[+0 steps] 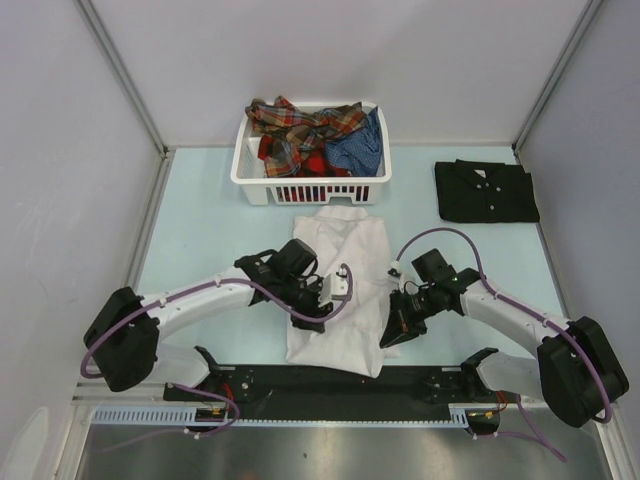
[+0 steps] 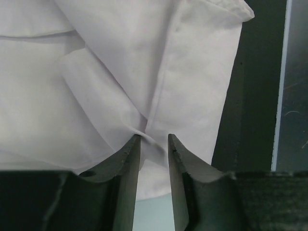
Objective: Fold and stack the long sleeve shirts
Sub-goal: Fold the shirt
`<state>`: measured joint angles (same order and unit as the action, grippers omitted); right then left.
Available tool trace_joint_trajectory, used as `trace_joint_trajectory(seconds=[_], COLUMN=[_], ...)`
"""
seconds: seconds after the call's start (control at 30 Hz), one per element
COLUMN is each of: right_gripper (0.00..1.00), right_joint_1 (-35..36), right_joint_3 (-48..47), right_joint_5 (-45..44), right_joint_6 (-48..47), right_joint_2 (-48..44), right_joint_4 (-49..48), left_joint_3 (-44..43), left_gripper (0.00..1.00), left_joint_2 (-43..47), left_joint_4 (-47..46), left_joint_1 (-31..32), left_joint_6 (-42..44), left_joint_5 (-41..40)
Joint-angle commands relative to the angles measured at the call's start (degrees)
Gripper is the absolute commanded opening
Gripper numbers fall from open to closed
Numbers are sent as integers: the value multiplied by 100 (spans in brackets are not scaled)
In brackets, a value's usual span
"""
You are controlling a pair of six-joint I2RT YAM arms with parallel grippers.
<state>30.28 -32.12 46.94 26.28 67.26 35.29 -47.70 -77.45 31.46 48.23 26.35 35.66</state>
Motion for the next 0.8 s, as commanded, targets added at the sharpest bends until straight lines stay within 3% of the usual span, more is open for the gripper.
trace_joint_trajectory(seconds=[0.0, 0.1, 0.3, 0.63, 0.77], right_gripper=[0, 0, 0, 0, 0], right_joint_1=[22, 22, 13, 4, 13], right_joint_3=[21, 13, 21, 65, 57], right_joint_5=[8, 0, 0, 8, 0], right_joint_6=[35, 8, 17, 79, 79], right_joint_2=[-108, -117, -117, -143, -135], right_joint_4=[-31, -22, -66, -145, -128], left_joint_3=[-160, -231, -195, -854, -960], left_gripper=[38, 44, 52, 47, 39], left_joint_2=[152, -156, -586, -1808, -2020], left_joint_4=[-88, 0, 158, 132, 237], left_joint_1=[-453, -1313, -1720, -1711, -1650], left_joint_6=[-215, -725, -920, -1439, -1440], left_joint_5=[132, 257, 2, 503, 854])
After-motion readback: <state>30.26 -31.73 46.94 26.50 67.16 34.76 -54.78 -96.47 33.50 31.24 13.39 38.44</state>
